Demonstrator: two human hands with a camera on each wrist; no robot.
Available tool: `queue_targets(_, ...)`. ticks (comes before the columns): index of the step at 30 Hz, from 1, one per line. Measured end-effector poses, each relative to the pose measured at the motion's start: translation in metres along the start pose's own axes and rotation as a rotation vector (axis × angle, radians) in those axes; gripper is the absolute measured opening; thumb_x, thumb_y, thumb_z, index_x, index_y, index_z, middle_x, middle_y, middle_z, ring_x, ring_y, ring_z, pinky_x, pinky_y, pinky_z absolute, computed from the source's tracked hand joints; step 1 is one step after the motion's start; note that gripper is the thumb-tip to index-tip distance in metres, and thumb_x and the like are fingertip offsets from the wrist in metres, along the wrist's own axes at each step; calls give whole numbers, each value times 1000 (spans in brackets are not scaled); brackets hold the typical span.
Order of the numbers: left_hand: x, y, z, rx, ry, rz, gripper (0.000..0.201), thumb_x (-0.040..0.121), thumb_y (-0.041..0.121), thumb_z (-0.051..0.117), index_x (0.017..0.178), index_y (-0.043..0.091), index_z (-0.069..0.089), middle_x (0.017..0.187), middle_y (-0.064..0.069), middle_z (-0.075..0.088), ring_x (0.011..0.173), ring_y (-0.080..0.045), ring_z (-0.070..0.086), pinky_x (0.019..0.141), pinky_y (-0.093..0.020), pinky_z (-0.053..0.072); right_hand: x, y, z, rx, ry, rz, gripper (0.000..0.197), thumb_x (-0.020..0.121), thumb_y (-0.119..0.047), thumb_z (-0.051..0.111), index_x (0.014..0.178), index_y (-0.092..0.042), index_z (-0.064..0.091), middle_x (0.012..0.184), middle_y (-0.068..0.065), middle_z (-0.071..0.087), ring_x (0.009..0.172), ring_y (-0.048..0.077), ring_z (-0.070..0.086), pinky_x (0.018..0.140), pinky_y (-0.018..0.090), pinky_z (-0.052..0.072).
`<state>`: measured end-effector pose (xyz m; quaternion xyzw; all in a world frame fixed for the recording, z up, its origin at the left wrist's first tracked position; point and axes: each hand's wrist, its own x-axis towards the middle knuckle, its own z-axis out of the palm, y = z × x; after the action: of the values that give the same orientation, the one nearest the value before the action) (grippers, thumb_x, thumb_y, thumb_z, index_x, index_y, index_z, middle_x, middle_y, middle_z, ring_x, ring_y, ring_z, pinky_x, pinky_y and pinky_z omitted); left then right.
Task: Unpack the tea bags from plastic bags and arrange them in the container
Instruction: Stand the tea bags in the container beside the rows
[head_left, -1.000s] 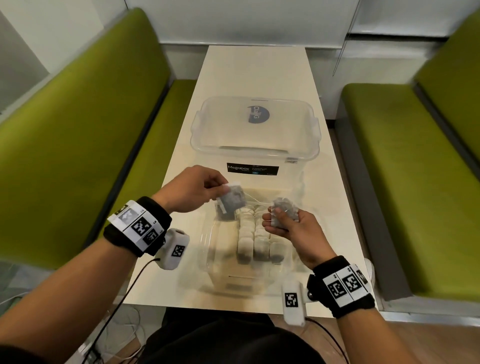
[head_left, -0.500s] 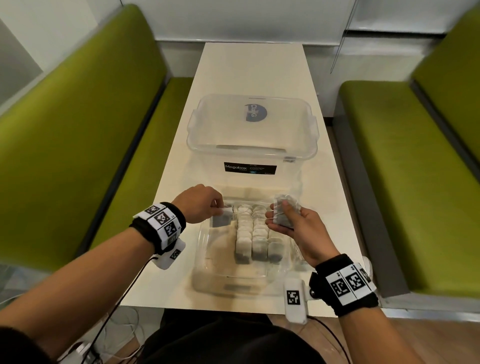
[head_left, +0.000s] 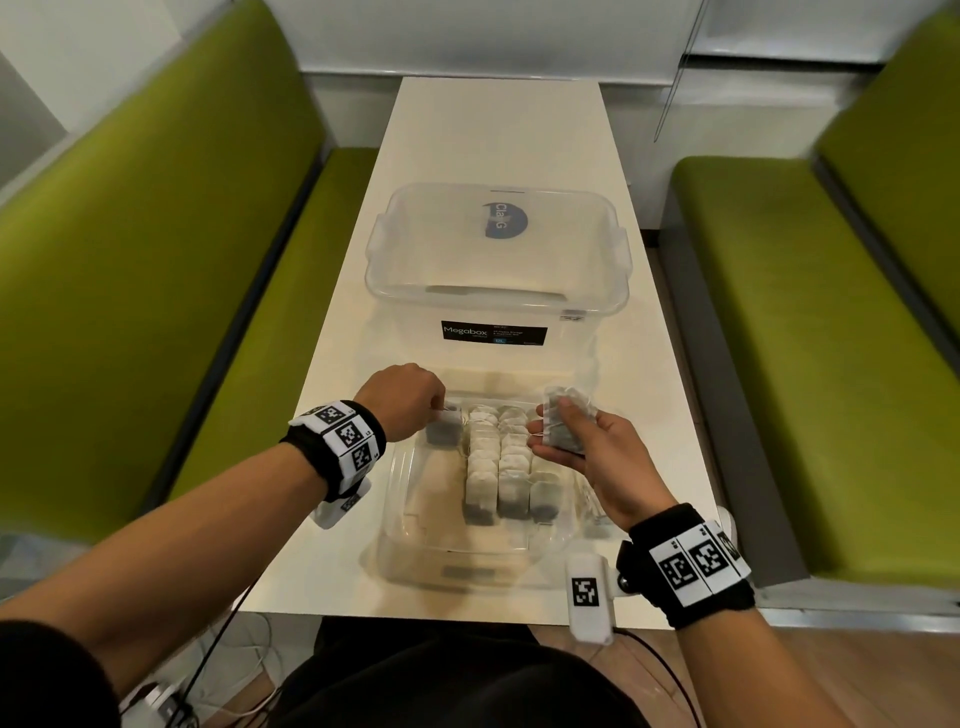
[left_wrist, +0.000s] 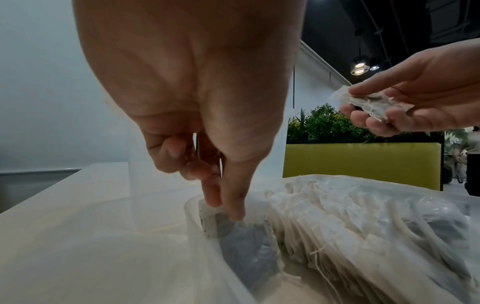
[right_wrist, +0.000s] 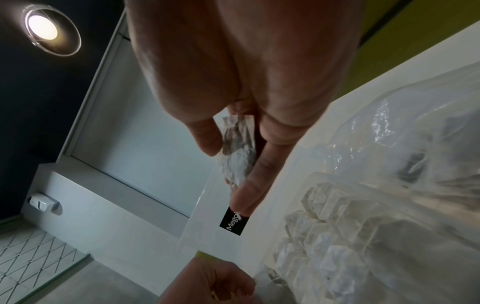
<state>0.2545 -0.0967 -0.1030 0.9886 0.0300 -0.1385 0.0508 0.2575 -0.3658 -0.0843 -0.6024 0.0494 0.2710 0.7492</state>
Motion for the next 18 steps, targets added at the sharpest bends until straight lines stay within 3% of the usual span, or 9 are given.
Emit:
queue_targets(6, 2, 1, -1, 46, 12, -15, 13, 94, 29, 65, 99, 21, 75, 101, -4, 71, 87, -26, 66, 71, -33, 49, 0, -1, 1, -15, -47, 48, 26, 102, -13, 55, 113, 5, 69, 112, 27, 73, 106, 42, 72, 100, 44, 56)
queue_targets(9, 2, 2, 0, 66, 38, -18, 12, 93, 30, 66, 96, 20, 71, 98, -4, 70, 83, -27, 64, 67, -32, 44, -2, -2, 2, 22, -55, 72, 33, 102, -8, 42, 110, 11, 68, 116, 33, 69, 106, 45, 71, 100, 46, 56)
queue_targets(13, 4, 1, 1, 77, 75, -26, 19, 92, 34, 69, 98, 18, 60, 97, -6, 68, 77, -27, 55, 65, -33, 40, -1, 0, 1, 13, -61, 88, 36, 101, -4, 39, 111, 24, 58, 123, 31, 67, 102, 43, 73, 98, 46, 57)
queue_targets(16, 5, -2, 3, 57, 88, -29, 27, 93, 37, 69, 106, 17, 57, 101, -6, 67, 80, -28, 56, 66, -34, 40, -3, -1, 4, -41, -73, 80, 34, 102, -3, 44, 85, 0, 73, 101, 27, 67, 104, 45, 72, 93, 41, 59)
queue_targets(18, 6, -5, 4, 25, 96, -24, 29, 92, 38, 69, 110, 19, 58, 104, -4, 68, 87, -28, 61, 68, -34, 42, -3, 0, 4, -105, -85, 66, 30, 102, -1, 48, 88, -7, 74, 93, 21, 66, 103, 42, 72, 89, 36, 61)
